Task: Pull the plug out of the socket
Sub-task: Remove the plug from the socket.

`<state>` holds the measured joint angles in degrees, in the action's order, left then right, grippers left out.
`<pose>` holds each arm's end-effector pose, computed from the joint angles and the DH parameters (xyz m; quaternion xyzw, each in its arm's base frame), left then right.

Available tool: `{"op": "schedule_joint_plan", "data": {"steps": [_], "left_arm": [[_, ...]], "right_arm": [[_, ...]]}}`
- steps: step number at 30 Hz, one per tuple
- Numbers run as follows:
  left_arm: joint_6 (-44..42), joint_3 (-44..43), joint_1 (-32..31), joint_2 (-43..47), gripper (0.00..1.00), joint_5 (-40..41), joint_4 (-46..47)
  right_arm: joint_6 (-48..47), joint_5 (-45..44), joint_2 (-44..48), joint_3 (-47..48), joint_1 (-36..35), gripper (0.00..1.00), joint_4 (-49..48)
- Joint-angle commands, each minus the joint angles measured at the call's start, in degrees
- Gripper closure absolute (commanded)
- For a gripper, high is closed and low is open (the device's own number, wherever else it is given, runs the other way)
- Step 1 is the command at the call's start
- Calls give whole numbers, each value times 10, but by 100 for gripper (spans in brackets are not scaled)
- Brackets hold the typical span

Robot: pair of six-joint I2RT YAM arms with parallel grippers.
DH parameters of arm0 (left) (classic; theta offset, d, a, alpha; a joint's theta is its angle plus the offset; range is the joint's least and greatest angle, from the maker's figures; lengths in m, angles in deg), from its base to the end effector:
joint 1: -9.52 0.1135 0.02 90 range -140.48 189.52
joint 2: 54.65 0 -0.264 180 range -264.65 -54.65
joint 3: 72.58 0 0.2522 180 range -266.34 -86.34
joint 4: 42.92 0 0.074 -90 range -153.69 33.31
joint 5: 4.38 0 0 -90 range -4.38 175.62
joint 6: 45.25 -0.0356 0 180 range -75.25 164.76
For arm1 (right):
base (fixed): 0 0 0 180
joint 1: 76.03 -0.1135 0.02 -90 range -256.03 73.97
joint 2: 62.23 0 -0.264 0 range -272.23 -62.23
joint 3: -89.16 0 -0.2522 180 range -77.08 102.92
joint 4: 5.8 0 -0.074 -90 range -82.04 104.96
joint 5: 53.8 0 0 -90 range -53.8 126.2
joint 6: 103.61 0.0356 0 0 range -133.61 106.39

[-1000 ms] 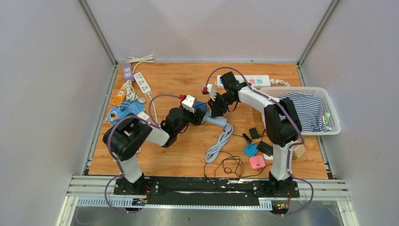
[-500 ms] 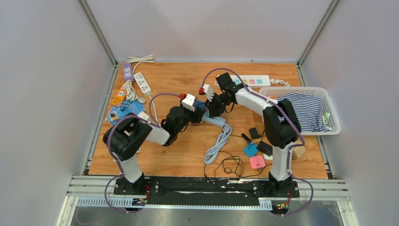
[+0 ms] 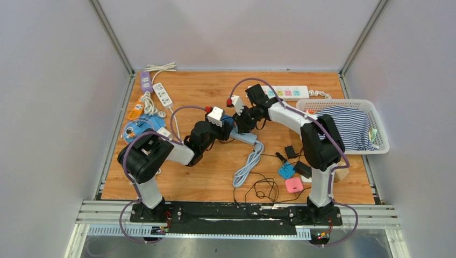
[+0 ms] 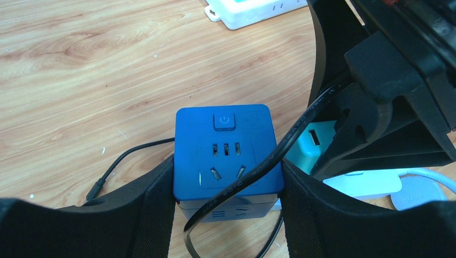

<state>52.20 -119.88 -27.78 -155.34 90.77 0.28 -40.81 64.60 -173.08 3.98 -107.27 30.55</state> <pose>0.2621 -0.1957 0.1511 0.1695 0.7479 -0.2121 0.6057 0.3509 0.2326 0.2072 -0.5170 0.7623 0.2431 0.3042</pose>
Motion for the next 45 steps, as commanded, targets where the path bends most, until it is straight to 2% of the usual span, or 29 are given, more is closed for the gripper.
{"op": "schedule_joint_plan", "data": {"steps": [1, 4, 7, 8, 12, 14, 16, 21, 25, 28, 30, 36, 38, 42, 45], "left_arm": [[-1, -8, -5, -17, 100, -15, -20], [-2, -8, -4, -17, 100, -16, -20], [-2, -7, -4, -16, 100, -16, -20], [-3, -7, -5, -16, 100, -15, -20], [-2, -5, -4, -15, 100, -13, -20], [-2, -5, -4, -15, 100, -12, -20], [-2, -7, -4, -16, 100, -13, -20], [-2, -7, -4, -17, 100, -13, -20], [-2, -5, -4, -15, 100, -12, -20], [-2, -5, -4, -15, 100, -12, -20], [-2, -4, -4, -14, 100, -12, -20], [-2, -4, -4, -14, 100, -12, -20], [-2, -6, -4, -15, 100, -14, -20], [-1, -7, -4, -16, 100, -16, -20], [-2, -6, -4, -16, 100, -15, -20]], "right_arm": [[-4, 78, -29, -20, 1, 100, 15], [-39, 169, -35, -10, -7, 100, 53], [-47, 171, -40, -5, -15, 100, 62], [-40, 139, -42, -2, -16, 100, 57], [29, -80, -38, -20, -9, 100, -16], [45, -128, -29, -39, 2, 100, -48], [49, -129, -23, -48, 7, 100, -57], [16, -9, -36, -35, 4, 100, -16], [-61, 115, -46, -11, -12, 100, 57], [-93, 147, -47, 3, -22, 100, 93], [-83, 110, -50, 8, -23, 100, 90], [22, -120, -39, -32, 1, 100, -32], [29, -150, -35, -40, 9, 100, -43], [-12, -52, -34, -34, 9, 100, -2], [-69, 92, -46, -11, 1, 100, 63]]}}
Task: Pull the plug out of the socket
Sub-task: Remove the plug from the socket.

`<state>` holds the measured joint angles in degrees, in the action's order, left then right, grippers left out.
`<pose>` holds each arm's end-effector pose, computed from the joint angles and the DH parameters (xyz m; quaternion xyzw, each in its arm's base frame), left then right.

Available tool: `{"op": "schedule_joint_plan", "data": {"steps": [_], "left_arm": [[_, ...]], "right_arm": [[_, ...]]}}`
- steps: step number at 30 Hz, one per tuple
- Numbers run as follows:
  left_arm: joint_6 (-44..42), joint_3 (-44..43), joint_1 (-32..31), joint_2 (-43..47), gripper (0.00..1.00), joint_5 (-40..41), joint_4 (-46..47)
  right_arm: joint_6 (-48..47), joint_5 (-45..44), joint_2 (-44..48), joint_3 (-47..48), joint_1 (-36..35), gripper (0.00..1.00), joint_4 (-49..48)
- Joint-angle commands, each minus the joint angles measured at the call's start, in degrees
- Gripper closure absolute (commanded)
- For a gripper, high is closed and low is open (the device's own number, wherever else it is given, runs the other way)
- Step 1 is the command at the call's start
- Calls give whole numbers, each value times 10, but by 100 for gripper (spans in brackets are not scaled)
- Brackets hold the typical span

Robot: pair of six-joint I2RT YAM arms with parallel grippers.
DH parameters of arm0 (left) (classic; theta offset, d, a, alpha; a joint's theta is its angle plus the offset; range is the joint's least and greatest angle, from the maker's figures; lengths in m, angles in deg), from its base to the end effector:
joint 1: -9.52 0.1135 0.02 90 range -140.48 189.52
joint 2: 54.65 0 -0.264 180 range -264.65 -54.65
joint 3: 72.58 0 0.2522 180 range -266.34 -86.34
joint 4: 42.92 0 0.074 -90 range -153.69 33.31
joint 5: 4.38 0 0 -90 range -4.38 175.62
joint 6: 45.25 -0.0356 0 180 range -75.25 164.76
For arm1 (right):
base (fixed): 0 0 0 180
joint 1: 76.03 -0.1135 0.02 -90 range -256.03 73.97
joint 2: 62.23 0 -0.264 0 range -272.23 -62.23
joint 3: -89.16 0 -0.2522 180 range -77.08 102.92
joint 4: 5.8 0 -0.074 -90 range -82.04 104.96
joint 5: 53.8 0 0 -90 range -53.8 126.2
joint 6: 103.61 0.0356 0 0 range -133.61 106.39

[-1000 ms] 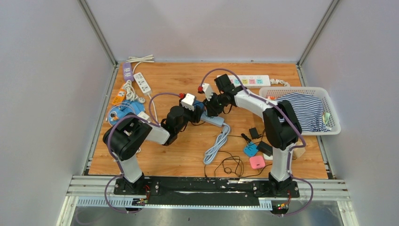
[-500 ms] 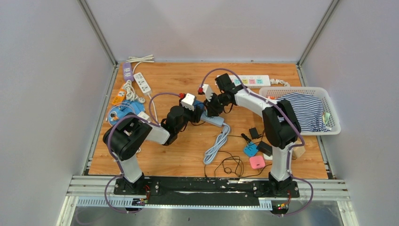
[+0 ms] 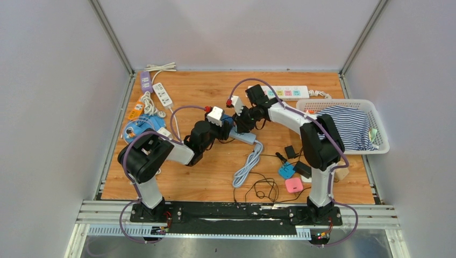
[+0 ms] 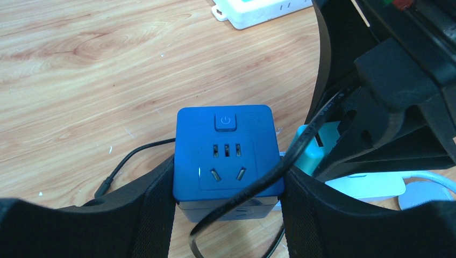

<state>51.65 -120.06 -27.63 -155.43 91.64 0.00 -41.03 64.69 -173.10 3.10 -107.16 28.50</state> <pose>0.2635 -0.1949 0.1509 0.1677 0.7493 -0.2024 0.6078 0.3518 0.2323 0.2046 -0.5183 0.7576 0.2424 0.3140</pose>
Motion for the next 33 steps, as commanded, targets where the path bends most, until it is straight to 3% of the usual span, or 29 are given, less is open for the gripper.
{"op": "schedule_joint_plan", "data": {"steps": [1, 3, 5, 13, 16, 21, 24, 33], "left_arm": [[3, -4, -6, -15, 100, -23, -17], [4, -3, -5, -15, 100, -23, -17], [4, -3, -5, -14, 100, -23, -17], [4, -3, -5, -15, 100, -25, -17], [5, -5, -5, -16, 100, -27, -17], [5, -5, -5, -18, 100, -28, -17], [5, -4, -5, -16, 100, -27, -17], [6, -3, -4, -14, 100, -27, -17]], "right_arm": [[-86, 132, -49, 6, -5, 100, 105], [-112, 175, -52, 18, -13, 100, 137], [-109, 161, -47, 26, -16, 100, 140], [8, -73, -31, -9, 8, 100, 20], [-2, -22, -32, -12, 12, 100, 27], [-144, 210, -45, 27, -3, 100, 169], [-163, 222, -45, 39, -23, 100, 193], [8, -54, -35, 5, -7, 100, 37]]}}
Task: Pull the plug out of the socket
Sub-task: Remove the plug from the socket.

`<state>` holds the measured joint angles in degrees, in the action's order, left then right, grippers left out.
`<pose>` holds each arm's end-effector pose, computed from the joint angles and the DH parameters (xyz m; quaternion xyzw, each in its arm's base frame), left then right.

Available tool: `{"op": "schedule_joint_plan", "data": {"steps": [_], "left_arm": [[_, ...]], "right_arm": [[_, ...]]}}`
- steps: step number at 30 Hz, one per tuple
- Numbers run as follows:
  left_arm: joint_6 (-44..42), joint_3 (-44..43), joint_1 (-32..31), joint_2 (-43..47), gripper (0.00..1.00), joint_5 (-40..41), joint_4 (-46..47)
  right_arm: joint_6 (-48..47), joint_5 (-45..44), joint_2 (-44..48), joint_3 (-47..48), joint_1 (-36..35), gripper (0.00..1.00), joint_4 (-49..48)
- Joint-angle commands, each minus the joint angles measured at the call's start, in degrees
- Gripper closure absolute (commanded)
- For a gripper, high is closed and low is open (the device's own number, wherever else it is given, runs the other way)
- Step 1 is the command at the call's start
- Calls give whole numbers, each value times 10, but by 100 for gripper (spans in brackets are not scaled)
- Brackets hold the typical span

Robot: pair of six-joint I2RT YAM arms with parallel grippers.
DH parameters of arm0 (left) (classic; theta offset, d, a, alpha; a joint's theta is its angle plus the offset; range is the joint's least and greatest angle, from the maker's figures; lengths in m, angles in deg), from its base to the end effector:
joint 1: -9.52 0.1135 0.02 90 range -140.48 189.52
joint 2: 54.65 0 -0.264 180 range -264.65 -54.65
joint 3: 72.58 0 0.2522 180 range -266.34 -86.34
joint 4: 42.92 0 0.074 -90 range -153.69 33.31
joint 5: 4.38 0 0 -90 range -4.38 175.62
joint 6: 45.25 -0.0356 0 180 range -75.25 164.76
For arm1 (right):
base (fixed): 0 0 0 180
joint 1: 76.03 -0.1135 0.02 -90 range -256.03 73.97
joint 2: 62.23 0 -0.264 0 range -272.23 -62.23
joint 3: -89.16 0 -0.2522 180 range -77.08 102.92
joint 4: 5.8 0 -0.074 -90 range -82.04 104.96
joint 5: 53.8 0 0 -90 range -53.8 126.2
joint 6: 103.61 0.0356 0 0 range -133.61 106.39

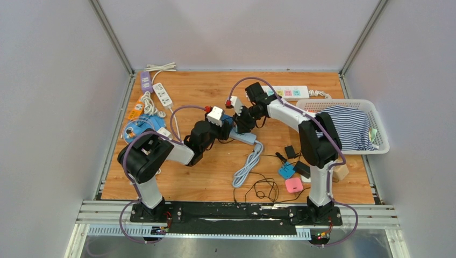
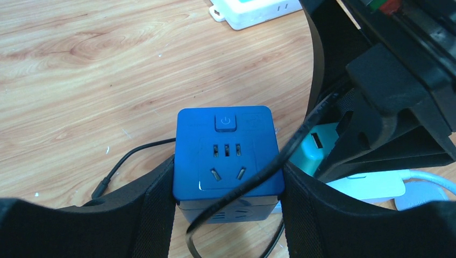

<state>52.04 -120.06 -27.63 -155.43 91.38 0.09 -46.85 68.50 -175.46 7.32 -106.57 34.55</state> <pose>0.2634 -0.1951 0.1511 0.1664 0.7491 -0.2063 0.6071 0.3579 0.2332 0.2048 -0.5547 0.7350 0.2588 0.2917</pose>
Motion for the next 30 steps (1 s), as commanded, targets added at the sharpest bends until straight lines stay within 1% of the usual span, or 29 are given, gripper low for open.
{"op": "schedule_joint_plan", "data": {"steps": [1, 3, 4, 8, 10, 11, 13, 14, 16, 20, 21, 23, 25, 26, 30], "left_arm": [[2, -4, -4, -15, 100, -24, -18], [2, -5, -4, -17, 100, -26, -18], [3, -5, -4, -18, 100, -27, -18], [3, -6, -4, -18, 100, -27, -18], [3, -5, -4, -17, 100, -26, -18], [2, -5, -4, -17, 100, -26, -18], [2, -5, -4, -16, 100, -26, -18], [2, -4, -4, -16, 100, -27, -18], [2, -4, -4, -15, 100, -27, -18], [2, -4, -4, -16, 100, -27, -18], [2, -4, -4, -16, 100, -27, -18], [2, -5, -4, -16, 100, -28, -18], [2, -5, -4, -17, 100, -28, -18], [2, -5, -4, -17, 100, -29, -18], [1, -5, -4, -16, 100, -29, -18]], "right_arm": [[72, -96, -10, -41, -7, 100, -30], [70, -69, -5, -46, 1, 100, -31], [59, -34, -4, -48, 5, 100, -25], [-34, 132, -5, -30, 4, 100, 61], [-74, 187, -7, -16, -1, 100, 103], [-84, 197, -6, -11, -5, 100, 114], [-84, 196, -3, -3, -12, 100, 118], [-75, 180, -4, 1, -14, 100, 113], [-37, 116, -4, 0, -15, 100, 83], [39, -46, -9, -20, -11, 100, 10], [48, -72, -9, -23, -9, 100, 0], [54, -96, -9, -28, -8, 100, -11], [54, -87, -7, -28, -6, 100, -11], [48, -64, -3, -29, -6, 100, -9], [-14, 106, -2, -14, -8, 100, 53]]}}
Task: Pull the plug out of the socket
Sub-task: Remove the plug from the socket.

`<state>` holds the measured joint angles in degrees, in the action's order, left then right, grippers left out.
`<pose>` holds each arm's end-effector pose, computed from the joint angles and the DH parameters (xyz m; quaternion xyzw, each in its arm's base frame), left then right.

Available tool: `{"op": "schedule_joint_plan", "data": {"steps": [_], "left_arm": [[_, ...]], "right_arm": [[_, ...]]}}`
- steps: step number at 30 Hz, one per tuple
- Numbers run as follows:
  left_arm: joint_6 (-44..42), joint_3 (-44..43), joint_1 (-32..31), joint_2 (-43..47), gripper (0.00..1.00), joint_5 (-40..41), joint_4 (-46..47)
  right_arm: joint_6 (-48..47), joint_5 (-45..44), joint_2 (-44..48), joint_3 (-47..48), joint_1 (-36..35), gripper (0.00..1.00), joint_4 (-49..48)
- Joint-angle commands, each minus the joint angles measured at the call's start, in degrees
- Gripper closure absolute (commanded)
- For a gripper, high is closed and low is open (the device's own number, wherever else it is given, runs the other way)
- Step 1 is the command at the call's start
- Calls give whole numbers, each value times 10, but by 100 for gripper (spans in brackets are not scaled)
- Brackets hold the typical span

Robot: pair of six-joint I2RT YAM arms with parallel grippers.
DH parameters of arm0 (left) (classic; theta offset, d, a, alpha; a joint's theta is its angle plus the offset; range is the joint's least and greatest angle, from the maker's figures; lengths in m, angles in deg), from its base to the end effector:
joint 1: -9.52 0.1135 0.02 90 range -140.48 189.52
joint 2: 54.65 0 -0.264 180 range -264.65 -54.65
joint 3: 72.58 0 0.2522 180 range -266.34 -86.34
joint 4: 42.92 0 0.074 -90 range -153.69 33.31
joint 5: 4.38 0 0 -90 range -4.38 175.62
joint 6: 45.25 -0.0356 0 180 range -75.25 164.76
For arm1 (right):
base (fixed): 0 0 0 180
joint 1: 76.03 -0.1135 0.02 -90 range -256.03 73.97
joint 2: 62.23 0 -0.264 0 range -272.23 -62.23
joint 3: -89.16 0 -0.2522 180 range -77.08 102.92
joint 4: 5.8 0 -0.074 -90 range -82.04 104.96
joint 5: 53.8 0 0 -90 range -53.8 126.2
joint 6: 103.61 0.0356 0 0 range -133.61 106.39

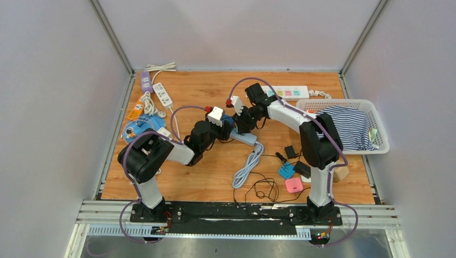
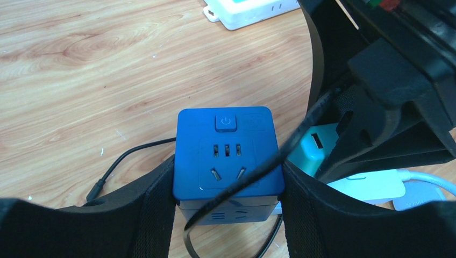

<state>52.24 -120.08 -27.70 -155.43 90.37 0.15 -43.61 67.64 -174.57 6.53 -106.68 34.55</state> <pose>0.2629 -0.1960 0.1513 0.1710 0.7477 -0.2143 0.6048 0.3548 0.2318 0.2067 -0.5336 0.7524 0.2602 0.2854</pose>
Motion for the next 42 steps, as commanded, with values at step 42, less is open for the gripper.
{"op": "schedule_joint_plan", "data": {"steps": [42], "left_arm": [[-3, -6, -4, -16, 100, -23, -19]], "right_arm": [[-5, 58, 25, 1, 4, 100, 34]]}}
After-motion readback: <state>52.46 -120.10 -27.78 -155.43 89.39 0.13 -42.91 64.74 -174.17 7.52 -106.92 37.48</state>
